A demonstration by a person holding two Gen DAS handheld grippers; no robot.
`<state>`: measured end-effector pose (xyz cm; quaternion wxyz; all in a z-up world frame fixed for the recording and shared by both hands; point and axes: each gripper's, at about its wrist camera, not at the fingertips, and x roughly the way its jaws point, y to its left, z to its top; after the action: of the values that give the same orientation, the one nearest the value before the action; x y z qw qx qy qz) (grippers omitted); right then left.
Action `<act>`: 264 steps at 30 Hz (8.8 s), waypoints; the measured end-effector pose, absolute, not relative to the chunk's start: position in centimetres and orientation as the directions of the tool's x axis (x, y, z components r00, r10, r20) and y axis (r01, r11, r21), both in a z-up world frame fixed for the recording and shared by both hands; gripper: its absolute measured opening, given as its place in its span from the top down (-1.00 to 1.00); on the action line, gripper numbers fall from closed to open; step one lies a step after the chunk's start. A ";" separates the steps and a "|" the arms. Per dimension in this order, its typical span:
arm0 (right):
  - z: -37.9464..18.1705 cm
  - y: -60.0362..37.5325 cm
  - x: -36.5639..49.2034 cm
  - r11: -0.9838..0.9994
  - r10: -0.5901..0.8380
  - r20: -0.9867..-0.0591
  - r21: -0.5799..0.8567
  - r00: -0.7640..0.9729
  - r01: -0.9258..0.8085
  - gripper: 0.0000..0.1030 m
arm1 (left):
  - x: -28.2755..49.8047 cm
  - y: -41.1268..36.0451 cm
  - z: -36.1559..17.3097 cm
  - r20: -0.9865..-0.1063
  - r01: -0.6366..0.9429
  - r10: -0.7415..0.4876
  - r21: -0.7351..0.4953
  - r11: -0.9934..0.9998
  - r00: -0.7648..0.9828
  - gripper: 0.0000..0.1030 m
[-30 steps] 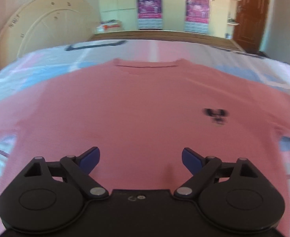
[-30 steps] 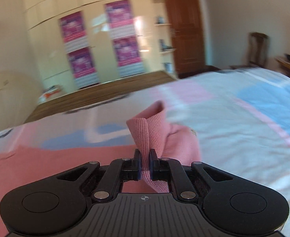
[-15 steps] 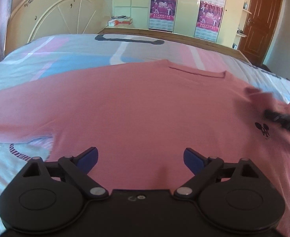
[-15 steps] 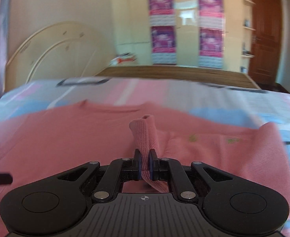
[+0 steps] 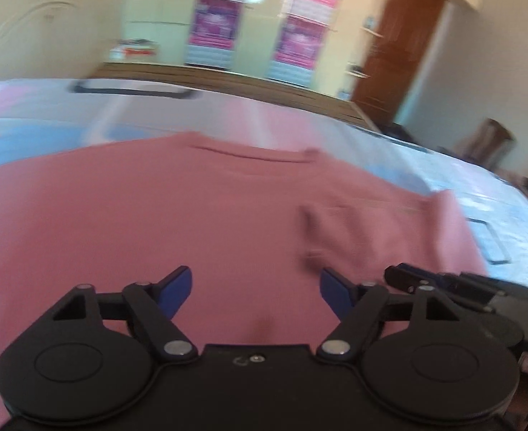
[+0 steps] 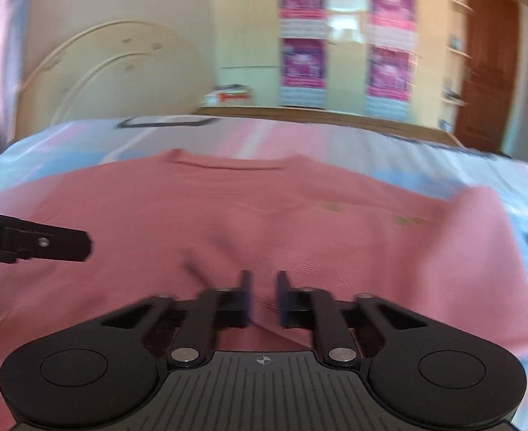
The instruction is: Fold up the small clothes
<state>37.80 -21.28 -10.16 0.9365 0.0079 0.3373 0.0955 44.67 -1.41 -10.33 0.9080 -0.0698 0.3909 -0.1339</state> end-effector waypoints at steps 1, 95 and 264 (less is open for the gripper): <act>-10.1 -22.1 37.7 0.987 0.155 -0.635 0.076 0.757 -0.139 0.80 | 45.4 -2.8 -10.7 -0.696 0.208 -0.319 -0.242 0.948 0.644 -0.43; -9.4 -35.7 50.5 0.999 0.032 -0.728 0.047 0.685 0.002 0.84 | 49.4 1.1 -12.1 -0.637 0.136 -0.178 -0.115 0.984 0.750 0.64; -5.8 -22.2 37.4 0.975 0.157 -0.668 0.221 0.727 -0.008 0.89 | 40.9 17.6 -13.8 -0.704 -0.005 -0.060 -0.090 0.996 0.707 0.78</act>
<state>37.43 -22.21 -5.85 0.9238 0.1016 0.3664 0.0448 40.90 17.60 -13.83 0.9229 -0.0427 0.3823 -0.0149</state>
